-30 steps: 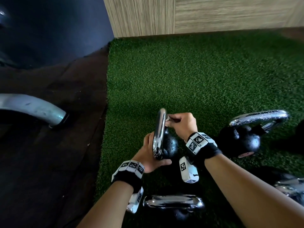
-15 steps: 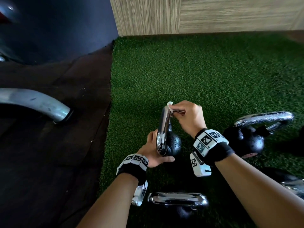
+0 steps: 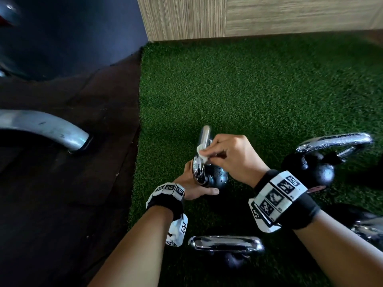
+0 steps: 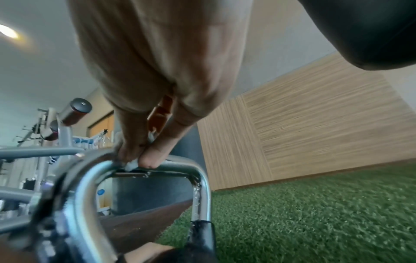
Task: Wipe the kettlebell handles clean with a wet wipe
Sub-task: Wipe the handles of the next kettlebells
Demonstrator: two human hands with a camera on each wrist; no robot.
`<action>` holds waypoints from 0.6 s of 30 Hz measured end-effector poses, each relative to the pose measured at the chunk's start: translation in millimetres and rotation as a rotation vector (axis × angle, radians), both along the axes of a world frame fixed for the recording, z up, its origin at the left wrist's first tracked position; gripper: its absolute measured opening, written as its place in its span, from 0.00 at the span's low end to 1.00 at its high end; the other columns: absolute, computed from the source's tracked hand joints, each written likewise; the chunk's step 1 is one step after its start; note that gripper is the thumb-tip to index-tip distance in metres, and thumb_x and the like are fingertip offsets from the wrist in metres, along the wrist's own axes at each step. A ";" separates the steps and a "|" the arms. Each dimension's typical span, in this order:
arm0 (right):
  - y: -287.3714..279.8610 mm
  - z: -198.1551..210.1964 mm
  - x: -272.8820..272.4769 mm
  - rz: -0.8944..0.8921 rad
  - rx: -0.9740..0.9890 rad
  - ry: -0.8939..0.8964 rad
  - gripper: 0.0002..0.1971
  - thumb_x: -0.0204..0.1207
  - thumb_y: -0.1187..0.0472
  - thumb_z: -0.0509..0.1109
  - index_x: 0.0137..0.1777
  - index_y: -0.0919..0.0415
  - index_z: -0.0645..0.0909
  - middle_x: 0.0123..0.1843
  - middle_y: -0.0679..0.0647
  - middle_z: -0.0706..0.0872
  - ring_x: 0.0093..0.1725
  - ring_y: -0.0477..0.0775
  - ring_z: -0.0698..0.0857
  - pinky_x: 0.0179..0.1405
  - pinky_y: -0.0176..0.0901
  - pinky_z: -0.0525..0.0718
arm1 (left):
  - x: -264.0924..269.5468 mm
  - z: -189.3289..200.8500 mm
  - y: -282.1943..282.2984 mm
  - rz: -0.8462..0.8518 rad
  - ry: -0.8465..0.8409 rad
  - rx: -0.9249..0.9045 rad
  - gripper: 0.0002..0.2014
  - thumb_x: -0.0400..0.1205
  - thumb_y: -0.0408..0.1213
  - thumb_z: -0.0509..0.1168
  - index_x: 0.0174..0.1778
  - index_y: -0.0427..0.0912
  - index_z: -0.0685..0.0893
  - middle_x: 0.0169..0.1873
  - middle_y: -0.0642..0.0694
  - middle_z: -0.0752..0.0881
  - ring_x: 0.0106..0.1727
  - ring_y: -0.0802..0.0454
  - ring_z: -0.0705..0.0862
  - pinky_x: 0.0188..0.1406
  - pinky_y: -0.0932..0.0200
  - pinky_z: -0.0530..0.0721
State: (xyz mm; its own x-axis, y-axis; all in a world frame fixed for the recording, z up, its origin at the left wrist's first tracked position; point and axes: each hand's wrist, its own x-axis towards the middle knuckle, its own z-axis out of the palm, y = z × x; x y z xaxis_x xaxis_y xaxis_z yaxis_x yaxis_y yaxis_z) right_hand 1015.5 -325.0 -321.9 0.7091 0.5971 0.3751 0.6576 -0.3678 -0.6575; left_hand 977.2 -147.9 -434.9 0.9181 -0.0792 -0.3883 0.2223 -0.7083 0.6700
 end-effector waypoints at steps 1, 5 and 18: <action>0.3 -0.2 -4.0 0.017 -0.001 0.023 0.13 0.65 0.69 0.85 0.49 0.59 0.94 0.44 0.36 0.86 0.38 0.27 0.83 0.44 0.18 0.76 | 0.2 -1.7 0.8 -0.016 0.000 -0.007 0.53 0.67 0.62 0.80 0.87 0.59 0.62 0.85 0.50 0.65 0.87 0.49 0.61 0.89 0.46 0.60; 3.2 1.6 -1.8 -0.055 0.055 0.190 0.12 0.61 0.61 0.89 0.44 0.56 0.94 0.40 0.36 0.89 0.39 0.28 0.86 0.40 0.17 0.76 | 4.1 -4.5 3.1 -0.030 0.035 -0.029 0.54 0.62 0.68 0.76 0.86 0.58 0.66 0.83 0.49 0.69 0.86 0.50 0.64 0.89 0.47 0.61; 5.4 -19.0 -0.9 -0.011 -0.075 0.345 0.11 0.57 0.63 0.90 0.36 0.58 0.91 0.37 0.45 0.93 0.38 0.42 0.91 0.42 0.33 0.88 | 8.3 10.6 5.2 -0.242 0.014 0.010 0.33 0.74 0.62 0.71 0.76 0.54 0.80 0.78 0.43 0.77 0.82 0.36 0.68 0.85 0.37 0.64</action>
State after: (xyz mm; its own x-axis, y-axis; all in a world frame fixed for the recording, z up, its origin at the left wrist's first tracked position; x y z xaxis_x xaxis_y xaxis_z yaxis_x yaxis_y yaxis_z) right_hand 1014.6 -319.6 -341.0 0.7930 0.6055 0.0673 0.3969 -0.4295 -0.8112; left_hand 985.4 -142.8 -424.3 0.8677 -0.2920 -0.4023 0.0545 -0.7486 0.6608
